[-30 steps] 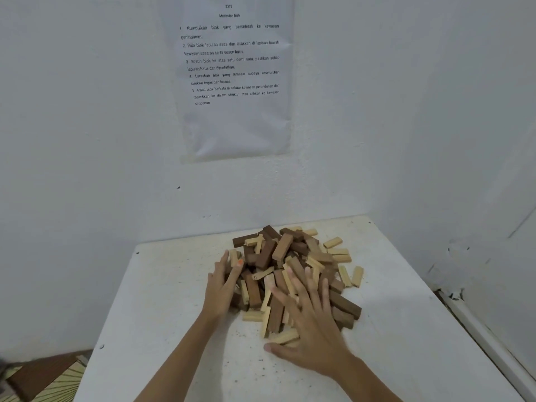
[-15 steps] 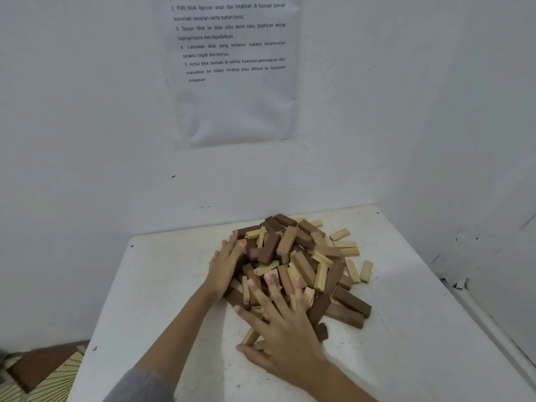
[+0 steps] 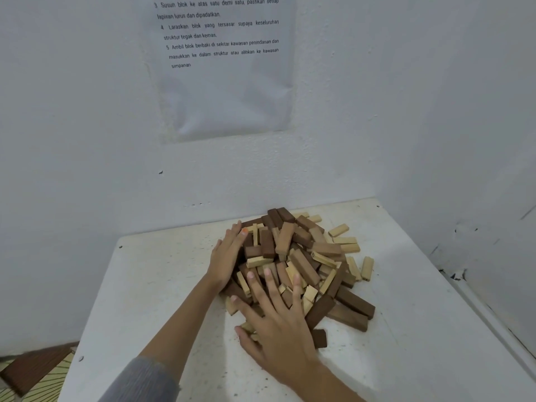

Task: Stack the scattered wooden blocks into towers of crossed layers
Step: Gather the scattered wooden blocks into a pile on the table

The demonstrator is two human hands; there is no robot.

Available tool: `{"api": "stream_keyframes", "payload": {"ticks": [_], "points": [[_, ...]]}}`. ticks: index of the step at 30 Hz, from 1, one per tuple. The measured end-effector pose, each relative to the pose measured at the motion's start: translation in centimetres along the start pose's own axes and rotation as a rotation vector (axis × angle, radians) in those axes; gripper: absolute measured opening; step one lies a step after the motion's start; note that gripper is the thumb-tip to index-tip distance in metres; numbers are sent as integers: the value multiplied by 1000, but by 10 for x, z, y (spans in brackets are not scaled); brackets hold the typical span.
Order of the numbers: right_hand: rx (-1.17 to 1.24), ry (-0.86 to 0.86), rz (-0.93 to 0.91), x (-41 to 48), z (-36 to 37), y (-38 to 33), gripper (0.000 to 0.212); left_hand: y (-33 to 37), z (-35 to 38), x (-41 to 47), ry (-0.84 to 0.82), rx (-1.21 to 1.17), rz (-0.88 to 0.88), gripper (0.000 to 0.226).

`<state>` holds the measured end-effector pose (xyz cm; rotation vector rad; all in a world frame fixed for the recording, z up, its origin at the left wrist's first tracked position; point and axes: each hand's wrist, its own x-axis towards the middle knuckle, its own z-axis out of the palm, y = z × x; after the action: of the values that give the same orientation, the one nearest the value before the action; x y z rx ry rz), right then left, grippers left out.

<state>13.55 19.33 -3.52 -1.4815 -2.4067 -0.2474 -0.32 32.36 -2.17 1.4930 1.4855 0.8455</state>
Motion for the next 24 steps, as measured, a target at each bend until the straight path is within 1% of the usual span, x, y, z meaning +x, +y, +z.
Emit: {"api": "stream_keyframes", "payload": {"ticks": [3,8,9,12,14,18,24], "points": [[-5,-15,19,1,2,1,43,0,3,3,7,-54,-16,77],[-10,-33,45,0,2,9,41,5,11,2,42,-108,-53,93],[-8,-34,44,-1,2,11,41,5,13,2,45,-100,-47,91],[-1,-28,42,-2,1,17,39,5,17,3,62,-42,-28,70],[1,-23,39,-4,1,21,39,6,20,3,70,1,-23,61],[8,-13,38,-8,0,32,37,10,31,0,57,44,-7,58],[15,-16,13,-18,-1,57,35,16,50,-2,87,72,-10,60]]}}
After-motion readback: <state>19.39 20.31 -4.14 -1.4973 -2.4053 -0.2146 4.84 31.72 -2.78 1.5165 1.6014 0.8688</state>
